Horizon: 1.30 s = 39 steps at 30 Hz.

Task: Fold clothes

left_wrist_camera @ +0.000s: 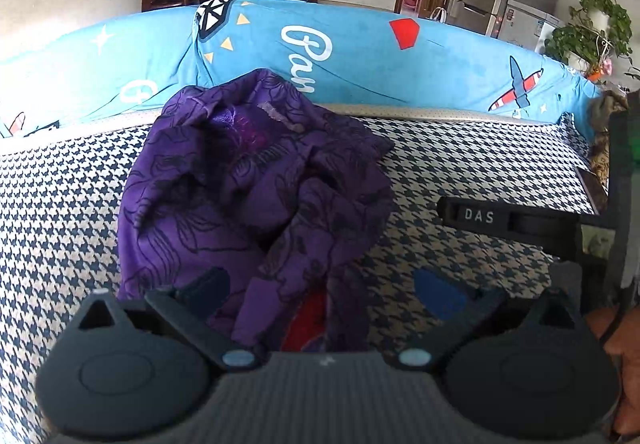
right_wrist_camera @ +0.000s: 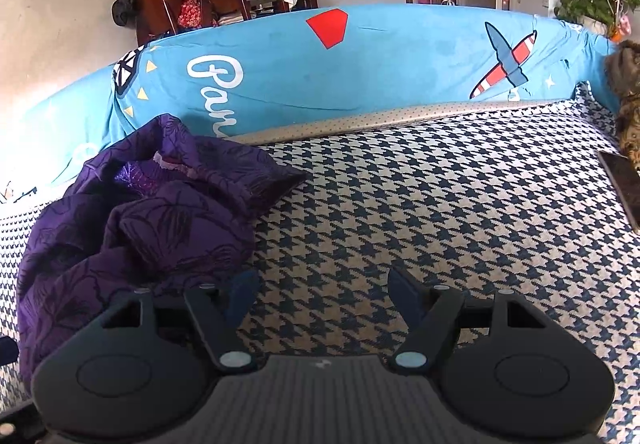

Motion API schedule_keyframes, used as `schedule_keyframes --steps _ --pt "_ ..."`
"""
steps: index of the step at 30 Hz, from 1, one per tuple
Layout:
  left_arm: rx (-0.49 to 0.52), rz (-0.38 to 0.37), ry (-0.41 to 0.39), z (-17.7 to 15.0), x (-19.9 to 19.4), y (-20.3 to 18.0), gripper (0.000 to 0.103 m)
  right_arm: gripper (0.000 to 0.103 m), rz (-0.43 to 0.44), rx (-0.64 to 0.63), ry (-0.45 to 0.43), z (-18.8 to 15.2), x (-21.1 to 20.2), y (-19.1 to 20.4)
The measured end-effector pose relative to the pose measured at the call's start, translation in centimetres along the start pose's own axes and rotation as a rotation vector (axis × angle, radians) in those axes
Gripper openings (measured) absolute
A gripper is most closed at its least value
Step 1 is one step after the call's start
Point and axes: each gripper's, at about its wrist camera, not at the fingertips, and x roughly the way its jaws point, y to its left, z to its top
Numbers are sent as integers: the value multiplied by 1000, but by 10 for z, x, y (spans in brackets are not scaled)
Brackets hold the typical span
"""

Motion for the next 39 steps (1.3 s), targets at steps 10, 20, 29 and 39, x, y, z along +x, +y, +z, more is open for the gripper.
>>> schedule_keyframes --steps 10,20,29,39 --pt "20 1 -9 -2 -2 -4 103 72 -15 -21 2 -2 0 -3" --pt "27 -33 19 -2 0 -7 103 72 -27 -17 8 -2 0 -6" --pt "73 -42 47 -9 3 -18 103 72 -38 -31 8 -2 0 -8" --pt "129 -33 37 -15 1 -27 103 72 -57 -53 2 -4 -1 -11"
